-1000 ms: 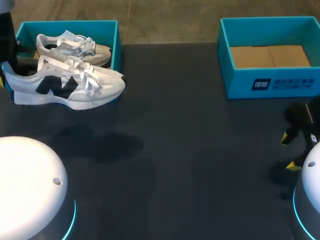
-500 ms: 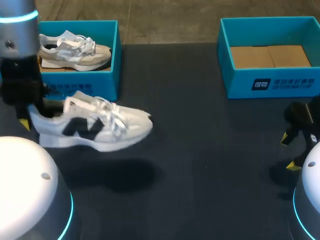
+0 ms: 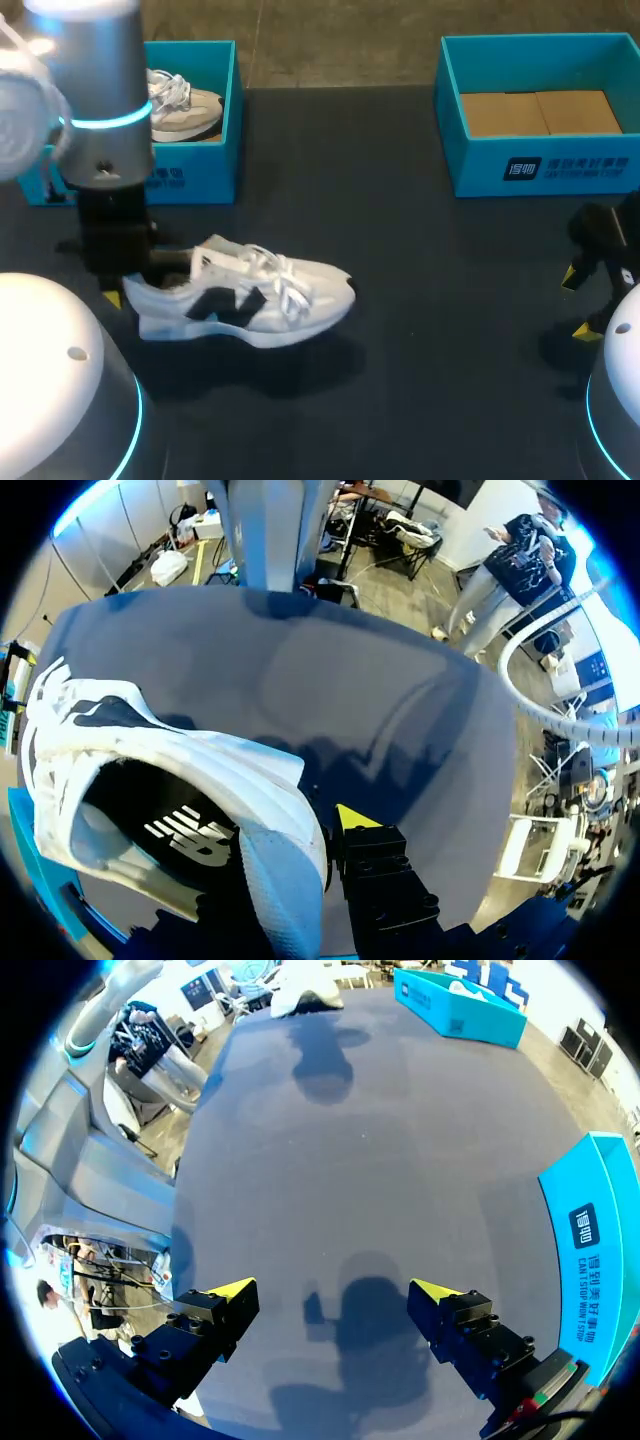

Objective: Take the shoe out of the shoebox, open the shoe tongue, remove and reinsert the insole, then place the shoe into the shoebox

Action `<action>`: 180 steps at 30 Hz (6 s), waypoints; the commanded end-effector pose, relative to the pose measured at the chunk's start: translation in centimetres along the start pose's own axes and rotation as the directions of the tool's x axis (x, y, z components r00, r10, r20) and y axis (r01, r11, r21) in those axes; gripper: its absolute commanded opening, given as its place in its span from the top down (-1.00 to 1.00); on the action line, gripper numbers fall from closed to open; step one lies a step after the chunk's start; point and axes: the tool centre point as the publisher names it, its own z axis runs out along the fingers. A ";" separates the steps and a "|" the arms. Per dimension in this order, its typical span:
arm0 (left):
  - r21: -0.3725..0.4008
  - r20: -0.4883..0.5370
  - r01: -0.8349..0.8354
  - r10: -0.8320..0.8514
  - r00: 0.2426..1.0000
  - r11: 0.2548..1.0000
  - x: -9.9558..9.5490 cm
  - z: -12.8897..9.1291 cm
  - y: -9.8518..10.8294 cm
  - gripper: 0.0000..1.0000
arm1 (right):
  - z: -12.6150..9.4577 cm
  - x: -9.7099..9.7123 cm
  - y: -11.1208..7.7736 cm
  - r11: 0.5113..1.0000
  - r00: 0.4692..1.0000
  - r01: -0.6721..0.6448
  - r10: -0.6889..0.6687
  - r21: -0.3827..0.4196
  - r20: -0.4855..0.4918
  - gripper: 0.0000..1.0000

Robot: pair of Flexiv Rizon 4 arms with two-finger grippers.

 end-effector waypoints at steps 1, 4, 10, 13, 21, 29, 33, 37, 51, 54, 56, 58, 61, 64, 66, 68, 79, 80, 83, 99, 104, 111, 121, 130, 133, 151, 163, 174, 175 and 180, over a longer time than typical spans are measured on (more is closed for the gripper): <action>-0.002 -0.014 0.000 0.000 1.000 1.000 -0.8 0.1 0.0 1.00 | 0.0 0.1 0.0 1.000 1.000 0.000 0.000 0.002 0.002 -1.00; -0.002 -0.014 0.000 0.000 1.000 1.000 -0.8 0.1 0.0 1.00 | 0.0 0.1 0.0 1.000 1.000 0.000 0.000 0.002 0.002 -1.00; -0.002 -0.014 0.000 0.000 1.000 1.000 -0.8 0.1 0.0 1.00 | 0.0 0.1 0.0 1.000 1.000 0.000 0.000 0.002 0.002 -1.00; -0.002 -0.014 0.000 0.000 1.000 1.000 -0.8 0.1 0.0 1.00 | 0.0 0.1 0.0 1.000 1.000 0.000 0.000 0.002 0.002 -1.00; -0.062 -0.023 0.011 -0.012 1.000 0.998 -5.1 3.5 -0.9 1.00 | 0.0 0.1 0.0 1.000 1.000 0.000 0.000 0.002 0.002 -1.00; -0.068 -0.019 0.033 -0.034 0.999 0.997 -8.2 5.8 -0.7 1.00 | 0.0 0.1 0.0 1.000 1.000 0.000 0.000 0.002 0.002 -1.00; -0.069 -0.026 0.033 -0.035 0.999 0.997 -9.7 6.8 -0.2 1.00 | 0.0 0.1 0.0 1.000 1.000 0.000 0.000 0.002 0.002 -1.00; -0.081 -0.032 0.031 -0.034 0.999 0.996 -11.5 7.1 0.4 1.00 | 0.0 0.1 0.0 1.000 1.000 0.000 0.000 0.002 0.002 -1.00; -0.089 -0.067 -0.006 0.000 0.998 0.996 -15.8 8.6 0.3 1.00 | 0.0 0.1 0.0 1.000 1.000 0.000 0.000 0.002 0.002 -1.00; -0.093 -0.068 -0.001 -0.006 0.998 0.996 -16.6 8.6 0.5 1.00 | 0.0 0.1 0.0 1.000 1.000 0.000 0.000 0.002 0.002 -1.00; -0.098 -0.075 0.001 -0.008 0.997 0.995 -17.0 8.7 0.5 1.00 | 0.0 0.1 0.0 1.000 1.000 0.000 0.000 0.002 0.002 -1.00; -0.103 -0.079 0.003 -0.011 0.997 0.995 -17.2 8.9 0.4 1.00 | 0.0 0.1 0.0 1.000 1.000 0.000 0.000 0.002 0.002 -1.00; -0.097 -0.087 0.004 -0.013 0.996 0.995 -17.5 9.2 0.5 1.00 | 0.0 0.1 0.0 1.000 1.000 0.000 0.000 0.002 0.002 -1.00; -0.086 -0.087 0.014 -0.021 0.996 0.996 -17.6 9.5 0.7 1.00 | 0.0 0.1 0.0 1.000 1.000 0.000 0.000 0.002 0.002 -1.00; -0.065 -0.085 0.019 -0.024 0.996 0.998 -17.7 9.7 0.8 1.00 | 0.0 0.1 0.0 1.000 1.000 0.000 0.000 0.002 0.002 -1.00; -0.065 -0.087 0.028 -0.033 0.996 0.998 -17.8 9.8 0.9 1.00 | 0.0 0.1 0.0 1.000 1.000 0.000 0.000 0.002 0.002 -1.00; -0.039 -0.081 0.057 -0.060 0.995 0.998 -17.5 10.2 0.4 1.00 | 0.0 0.1 0.0 1.000 1.000 0.000 0.000 0.002 0.002 -1.00; -0.043 -0.082 0.061 -0.065 0.995 0.997 -17.4 10.3 0.3 1.00 | 0.0 0.1 0.0 1.000 1.000 0.000 0.000 0.002 0.002 -1.00; -0.038 -0.079 0.062 -0.064 0.995 0.997 -17.1 10.6 0.0 0.11 | 0.0 0.1 0.0 1.000 1.000 0.000 0.000 0.002 0.002 -1.00; -0.052 0.078 -0.017 0.022 0.997 0.998 -14.6 5.9 -3.2 -1.00 | 0.0 0.1 0.0 1.000 1.000 0.000 0.000 0.002 0.002 -1.00; -0.028 0.146 -0.019 0.023 0.989 0.999 -13.2 2.9 -4.2 -1.00 | 0.0 0.1 0.0 1.000 1.000 0.000 0.000 0.002 0.002 -1.00; 0.114 0.222 -0.006 -0.019 0.975 0.993 -10.8 -0.2 -4.3 -1.00 | 0.0 0.1 0.0 1.000 1.000 0.000 0.000 0.002 0.002 -1.00; 0.344 0.378 0.056 -0.192 0.906 0.937 -6.1 -1.4 -4.3 -1.00 | 0.0 0.1 0.0 1.000 1.000 0.000 0.000 0.002 0.002 -1.00; 0.433 0.428 0.041 -0.245 0.870 0.901 -2.9 -2.0 -5.1 -1.00 | 0.0 0.1 0.0 1.000 1.000 0.000 0.000 0.002 0.002 -1.00; 0.433 0.428 0.041 -0.245 0.870 0.901 -2.9 -2.0 -5.1 -1.00 | 0.0 0.1 0.0 1.000 1.000 0.000 0.000 0.002 0.002 -1.00; 0.576 0.483 0.243 -0.565 0.669 0.780 -1.6 0.0 -6.8 -1.00 | 0.0 0.1 0.0 1.000 1.000 0.000 0.000 0.002 0.002 -1.00; 0.752 0.396 0.374 -0.826 0.401 0.542 0.0 0.8 -6.2 -1.00 | 0.0 0.1 0.0 1.000 1.000 0.000 0.000 0.002 0.002 -1.00; 0.735 0.407 0.447 -0.859 0.309 0.509 0.1 1.2 -5.2 -1.00 | 0.0 0.1 0.0 1.000 1.000 0.000 0.000 0.002 0.002 -1.00; 0.735 0.407 0.447 -0.859 0.309 0.509 0.1 1.2 -5.2 -1.00 | 0.0 0.1 0.0 1.000 1.000 0.000 0.000 0.002 0.002 -1.00; 0.803 0.400 0.406 -0.900 0.173 0.435 -0.3 3.3 -4.2 -1.00 | 0.0 0.1 0.0 1.000 1.000 0.000 0.000 0.002 0.002 -1.00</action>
